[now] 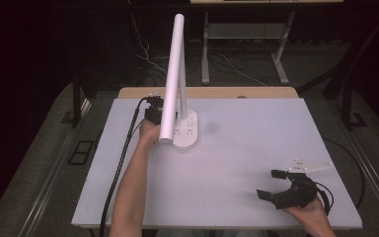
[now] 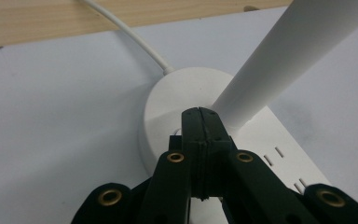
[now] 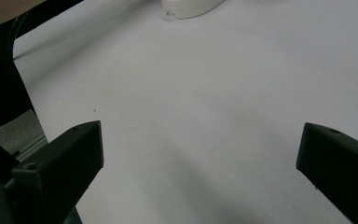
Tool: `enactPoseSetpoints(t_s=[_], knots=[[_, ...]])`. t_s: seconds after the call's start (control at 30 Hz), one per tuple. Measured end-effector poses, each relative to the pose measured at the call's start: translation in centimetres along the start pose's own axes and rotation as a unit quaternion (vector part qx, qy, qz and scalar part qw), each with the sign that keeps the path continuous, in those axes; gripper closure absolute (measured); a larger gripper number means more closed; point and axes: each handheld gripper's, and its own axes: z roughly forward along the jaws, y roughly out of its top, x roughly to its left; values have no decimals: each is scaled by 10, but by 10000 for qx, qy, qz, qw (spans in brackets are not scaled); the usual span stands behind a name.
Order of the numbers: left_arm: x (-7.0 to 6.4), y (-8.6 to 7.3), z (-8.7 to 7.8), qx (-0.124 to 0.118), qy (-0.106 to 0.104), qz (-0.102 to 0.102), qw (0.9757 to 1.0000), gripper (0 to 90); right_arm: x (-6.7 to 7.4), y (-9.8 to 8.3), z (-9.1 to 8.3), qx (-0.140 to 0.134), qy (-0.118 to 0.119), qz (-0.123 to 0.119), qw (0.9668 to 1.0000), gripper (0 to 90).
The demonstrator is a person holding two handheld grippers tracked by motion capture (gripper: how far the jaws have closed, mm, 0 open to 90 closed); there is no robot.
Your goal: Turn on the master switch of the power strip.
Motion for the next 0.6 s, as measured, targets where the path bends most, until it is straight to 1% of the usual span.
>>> enactPoseSetpoints(t_s=[0.03, 0.07, 0.1, 0.2, 0.27, 0.37, 0.4, 0.43, 0.53, 0.6], knots=[[1, -1, -3, 8, -12, 58, 10000, 900, 0, 0, 0, -2, -3, 3, 10000, 0], [0, -1, -5, -48, -45, 15, 10000, 900, 0, 0, 0, -5, -4, 4, 10000, 0], [0, -3, -7, -49, -37, -30, 10000, 900, -1, 0, 0, -2, -2, 14, 10000, 0], [1, -5, -13, -109, -38, -5, 9999, 900, -1, 0, 0, 9, -3, 22, 10000, 0], [2, -6, -17, -176, -53, -30, 9998, 900, -1, 0, 0, 5, -15, 16, 10000, 0], [2, -7, -23, -204, -58, 8, 9998, 900, -1, 1, 0, 5, -11, 9, 10000, 0], [0, -7, -25, -215, -82, -36, 9997, 900, -1, 1, 0, 3, -11, 9, 10000, 0], [0, -7, -27, -249, -67, -6, 9997, 900, -1, 1, 0, -3, -9, 11, 10000, 0], [-2, -8, -34, -290, -100, -6, 9995, 899, -1, 1, -1, -16, -9, 18, 10000, 0], [-4, -9, -39, -350, -82, 16, 9994, 897, -2, 1, -1, -40, -18, 23, 10000, 0]])
